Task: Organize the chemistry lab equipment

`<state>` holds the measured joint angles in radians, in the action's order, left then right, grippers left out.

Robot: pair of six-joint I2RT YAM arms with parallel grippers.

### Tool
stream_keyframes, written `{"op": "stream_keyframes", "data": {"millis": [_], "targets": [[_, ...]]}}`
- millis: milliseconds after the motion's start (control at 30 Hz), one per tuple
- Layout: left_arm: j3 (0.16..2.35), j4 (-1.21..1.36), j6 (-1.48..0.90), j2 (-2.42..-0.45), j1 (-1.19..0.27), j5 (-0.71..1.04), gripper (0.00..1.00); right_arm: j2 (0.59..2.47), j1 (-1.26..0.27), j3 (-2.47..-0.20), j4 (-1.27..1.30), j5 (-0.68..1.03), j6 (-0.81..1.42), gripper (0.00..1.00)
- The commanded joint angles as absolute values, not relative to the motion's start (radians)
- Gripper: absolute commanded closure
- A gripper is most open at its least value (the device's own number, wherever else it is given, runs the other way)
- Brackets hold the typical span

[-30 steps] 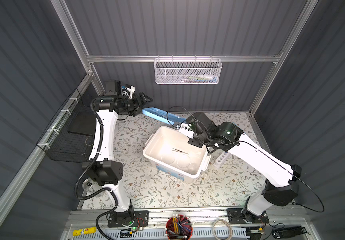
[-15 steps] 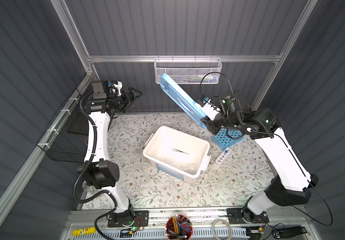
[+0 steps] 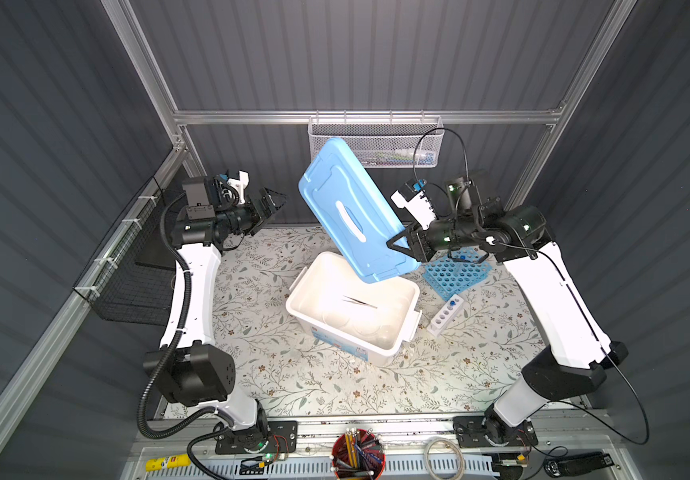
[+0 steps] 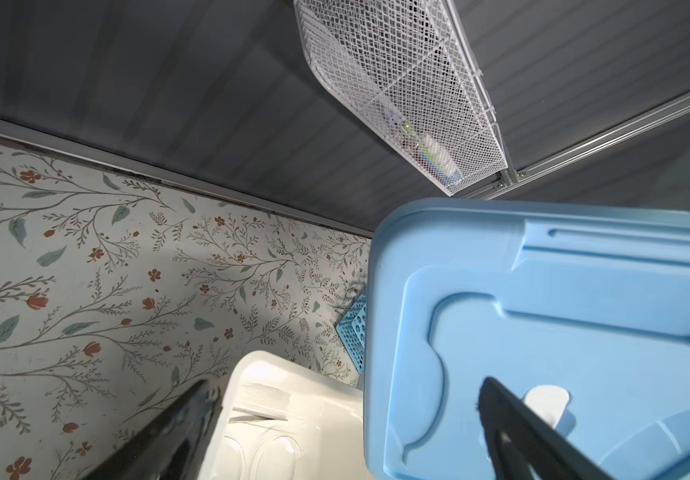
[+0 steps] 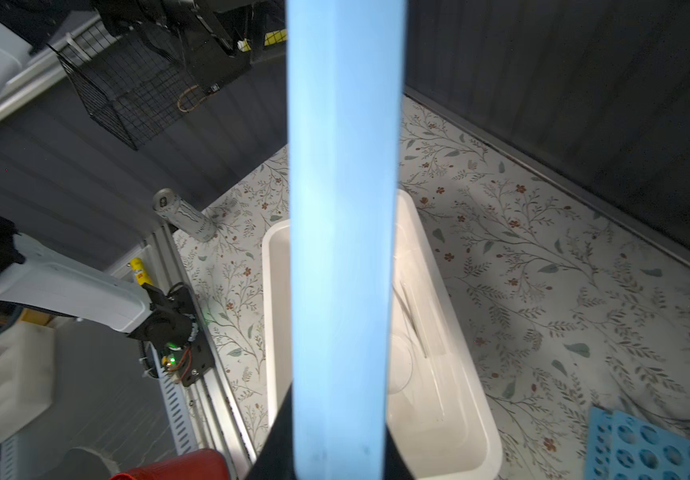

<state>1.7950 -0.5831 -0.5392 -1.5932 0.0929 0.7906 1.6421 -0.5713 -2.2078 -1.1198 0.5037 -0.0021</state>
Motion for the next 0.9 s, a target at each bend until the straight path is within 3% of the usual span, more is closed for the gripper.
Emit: {"op": "stream_keyframes", "data": {"millis": [0, 300, 633, 733, 867], "targets": [[1.743, -0.490, -0.539, -1.547, 0.091, 0.862, 0.01, 1.618, -0.529, -2.165, -0.961, 0.722, 0.121, 0.96], [1.579, -0.236, -0.679, -1.483, 0.091, 0.972, 0.02, 1.646, -0.474, -2.086, -0.826, 0.899, 0.250, 0.95], [1.537, -0.095, -0.753, -1.523, 0.091, 0.992, 0.04, 1.671, -0.471, -2.003, -0.679, 1.037, 0.377, 0.95], [1.530, 0.042, -0.853, -1.545, 0.091, 1.010, 0.11, 1.683, -0.468, -1.989, -0.666, 1.054, 0.389, 0.94], [1.536, 0.095, -0.897, -1.560, 0.091, 1.054, 0.29, 1.694, -0.460, -1.962, -0.605, 1.085, 0.431, 0.93]]}}
